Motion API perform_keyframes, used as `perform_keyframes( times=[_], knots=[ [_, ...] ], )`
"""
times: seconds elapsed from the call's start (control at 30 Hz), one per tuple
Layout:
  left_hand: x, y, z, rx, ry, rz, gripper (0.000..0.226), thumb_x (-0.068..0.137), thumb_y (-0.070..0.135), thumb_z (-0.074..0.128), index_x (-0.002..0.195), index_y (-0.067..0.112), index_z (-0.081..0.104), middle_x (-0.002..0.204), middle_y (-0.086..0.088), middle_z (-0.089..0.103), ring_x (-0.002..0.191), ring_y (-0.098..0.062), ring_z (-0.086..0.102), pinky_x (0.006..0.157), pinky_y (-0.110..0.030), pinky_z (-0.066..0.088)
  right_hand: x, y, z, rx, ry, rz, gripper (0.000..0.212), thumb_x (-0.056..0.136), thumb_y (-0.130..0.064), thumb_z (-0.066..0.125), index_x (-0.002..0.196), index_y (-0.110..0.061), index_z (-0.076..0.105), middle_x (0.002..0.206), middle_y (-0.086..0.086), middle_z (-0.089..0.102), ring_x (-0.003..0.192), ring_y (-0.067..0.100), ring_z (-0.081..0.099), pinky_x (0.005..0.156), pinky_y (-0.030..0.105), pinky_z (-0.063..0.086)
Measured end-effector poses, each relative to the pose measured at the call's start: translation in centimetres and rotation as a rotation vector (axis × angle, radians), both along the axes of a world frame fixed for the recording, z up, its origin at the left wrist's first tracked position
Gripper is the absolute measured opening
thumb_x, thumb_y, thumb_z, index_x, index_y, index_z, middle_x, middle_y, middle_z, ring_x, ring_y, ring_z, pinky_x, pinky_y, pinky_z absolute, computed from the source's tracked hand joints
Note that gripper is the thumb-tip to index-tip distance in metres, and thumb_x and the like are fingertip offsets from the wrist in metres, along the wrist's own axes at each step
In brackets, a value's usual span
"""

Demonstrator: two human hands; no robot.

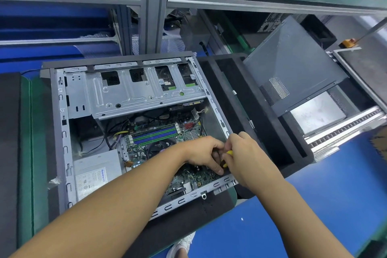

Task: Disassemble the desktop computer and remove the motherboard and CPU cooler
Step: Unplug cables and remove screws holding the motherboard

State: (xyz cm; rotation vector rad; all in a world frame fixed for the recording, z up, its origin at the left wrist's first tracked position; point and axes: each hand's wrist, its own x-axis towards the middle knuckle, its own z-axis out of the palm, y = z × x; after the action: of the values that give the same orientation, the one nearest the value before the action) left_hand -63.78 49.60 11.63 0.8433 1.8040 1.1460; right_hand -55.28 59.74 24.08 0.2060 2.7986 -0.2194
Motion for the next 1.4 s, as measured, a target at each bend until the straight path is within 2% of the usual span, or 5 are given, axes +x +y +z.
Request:
perform_keyframes(
  times=[0.17, 0.37, 0.6, 0.83, 1.4],
  knots=[
    [-0.1, -0.2, 0.0, -0.026, 0.052, 0.007, 0.028, 0.071, 0.02, 0.088, 0.069, 0.036, 0.065, 0.067, 0.022, 0.066, 0.06, 0.008, 0.057, 0.057, -0.007, 0.041, -0.1, 0.2, 0.1, -0.031, -0.075, 0.035, 0.013, 0.093, -0.012, 0.055, 0.103, -0.02, 0.056, 0.107, 0.002, 0.041, 0.091, 0.022, 0.045, 0.069, 0.03, 0.038],
    [0.4, 0.4, -0.1, 0.002, 0.033, 0.003, 0.032, 0.068, 0.021, 0.089, 0.087, 0.02, 0.063, 0.087, -0.006, 0.072, 0.073, -0.016, 0.066, 0.074, -0.041, 0.053, 0.3, 0.0, -0.3, -0.002, 0.021, -0.034, 0.018, 0.098, -0.036, 0.055, 0.1, -0.019, 0.051, 0.094, 0.0, 0.042, 0.08, 0.021, 0.047, 0.066, 0.032, 0.04],
    [-0.2, -0.3, 0.3, -0.001, -0.033, -0.018, 0.034, 0.074, 0.015, 0.086, 0.067, 0.042, 0.067, 0.068, 0.025, 0.067, 0.063, 0.011, 0.06, 0.062, -0.003, 0.04, 0.3, 0.3, -0.1, -0.027, -0.075, 0.034, 0.015, 0.093, -0.012, 0.058, 0.104, -0.021, 0.054, 0.107, 0.001, 0.041, 0.094, 0.021, 0.044, 0.067, 0.028, 0.035],
    [0.2, 0.3, 0.2, -0.023, 0.079, 0.012, 0.039, 0.065, 0.02, 0.09, 0.092, 0.015, 0.062, 0.091, -0.005, 0.072, 0.083, -0.024, 0.066, 0.076, -0.04, 0.054, 0.4, 0.0, -0.5, 0.002, 0.017, -0.049, 0.02, 0.097, -0.039, 0.056, 0.098, -0.019, 0.05, 0.096, -0.001, 0.042, 0.082, 0.02, 0.047, 0.067, 0.032, 0.041],
    [0.3, 0.4, 0.0, 0.021, 0.061, 0.01, 0.035, 0.064, 0.02, 0.088, 0.081, 0.032, 0.06, 0.079, 0.014, 0.066, 0.068, 0.001, 0.059, 0.063, -0.019, 0.048, 0.6, -0.3, -1.0, 0.046, 0.012, -0.049, 0.02, 0.099, -0.038, 0.054, 0.104, -0.02, 0.046, 0.096, 0.0, 0.037, 0.07, 0.022, 0.047, 0.061, 0.034, 0.042]
  ],
)
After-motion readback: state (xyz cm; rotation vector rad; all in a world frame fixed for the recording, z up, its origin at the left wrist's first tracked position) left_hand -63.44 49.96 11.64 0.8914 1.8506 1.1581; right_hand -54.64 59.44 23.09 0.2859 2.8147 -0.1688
